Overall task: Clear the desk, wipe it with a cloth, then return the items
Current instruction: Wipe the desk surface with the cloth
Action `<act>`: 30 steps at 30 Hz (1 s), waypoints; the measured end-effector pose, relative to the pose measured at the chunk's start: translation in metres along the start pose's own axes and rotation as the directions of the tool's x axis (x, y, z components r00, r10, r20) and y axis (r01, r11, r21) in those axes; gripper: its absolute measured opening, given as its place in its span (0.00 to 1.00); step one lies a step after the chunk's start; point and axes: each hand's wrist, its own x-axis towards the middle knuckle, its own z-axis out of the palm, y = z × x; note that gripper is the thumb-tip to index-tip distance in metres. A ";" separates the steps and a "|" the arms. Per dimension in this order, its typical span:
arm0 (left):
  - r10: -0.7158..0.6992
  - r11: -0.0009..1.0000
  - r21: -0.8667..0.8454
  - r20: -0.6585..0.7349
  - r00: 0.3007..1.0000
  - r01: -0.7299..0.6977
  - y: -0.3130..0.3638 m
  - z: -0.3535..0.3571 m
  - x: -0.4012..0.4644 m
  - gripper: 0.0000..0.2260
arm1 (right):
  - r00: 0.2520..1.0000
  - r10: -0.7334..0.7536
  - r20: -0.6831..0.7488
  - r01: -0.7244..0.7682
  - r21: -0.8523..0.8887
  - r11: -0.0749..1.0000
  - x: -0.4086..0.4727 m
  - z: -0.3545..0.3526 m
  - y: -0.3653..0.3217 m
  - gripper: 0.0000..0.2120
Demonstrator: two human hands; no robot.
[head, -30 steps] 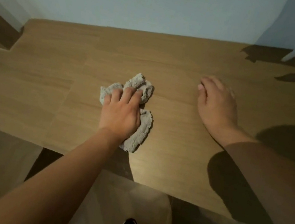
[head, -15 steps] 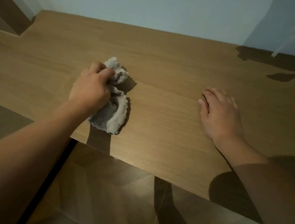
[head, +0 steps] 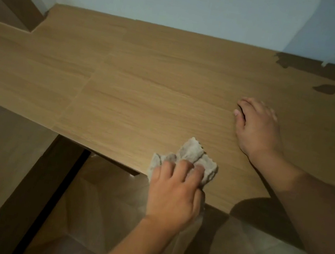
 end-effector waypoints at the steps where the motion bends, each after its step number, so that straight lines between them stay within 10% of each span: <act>1: 0.067 0.997 -0.023 -0.001 0.998 -0.067 0.001 -0.003 0.003 0.18 | 1.000 0.003 0.003 -0.003 0.008 1.000 0.000 -0.001 0.000 0.17; 6: -0.232 0.972 -0.029 -0.287 0.930 0.233 -0.107 -0.046 0.073 0.19 | 1.000 -0.013 -0.006 0.013 0.002 1.000 0.000 0.000 0.001 0.17; 10: -0.589 0.790 0.083 -0.169 0.790 0.607 -0.157 -0.037 0.102 0.21 | 1.000 -0.016 -0.014 0.016 0.002 1.000 -0.001 -0.001 0.000 0.17; 15: -0.184 0.978 0.088 -0.089 0.979 0.191 -0.018 0.000 0.060 0.22 | 1.000 -0.013 -0.001 0.013 -0.005 1.000 -0.001 -0.001 0.001 0.18; 19: 0.148 0.988 -0.037 -0.008 0.989 -0.148 0.005 -0.007 0.049 0.22 | 1.000 -0.010 0.000 0.010 0.010 1.000 -0.001 -0.002 0.000 0.18; 22: -0.123 0.992 -0.026 -0.175 0.977 0.121 -0.058 -0.032 0.088 0.21 | 1.000 -0.003 0.007 0.003 0.009 1.000 -0.003 -0.003 0.000 0.18; 26: -0.591 0.793 0.048 -0.178 0.787 0.607 -0.126 -0.033 0.132 0.17 | 1.000 -0.003 0.006 0.003 0.011 1.000 -0.002 -0.001 -0.001 0.18; 30: -0.319 0.929 0.157 -0.127 0.939 0.336 -0.049 0.003 0.103 0.16 | 1.000 0.008 0.009 -0.008 0.018 1.000 -0.002 -0.001 -0.001 0.17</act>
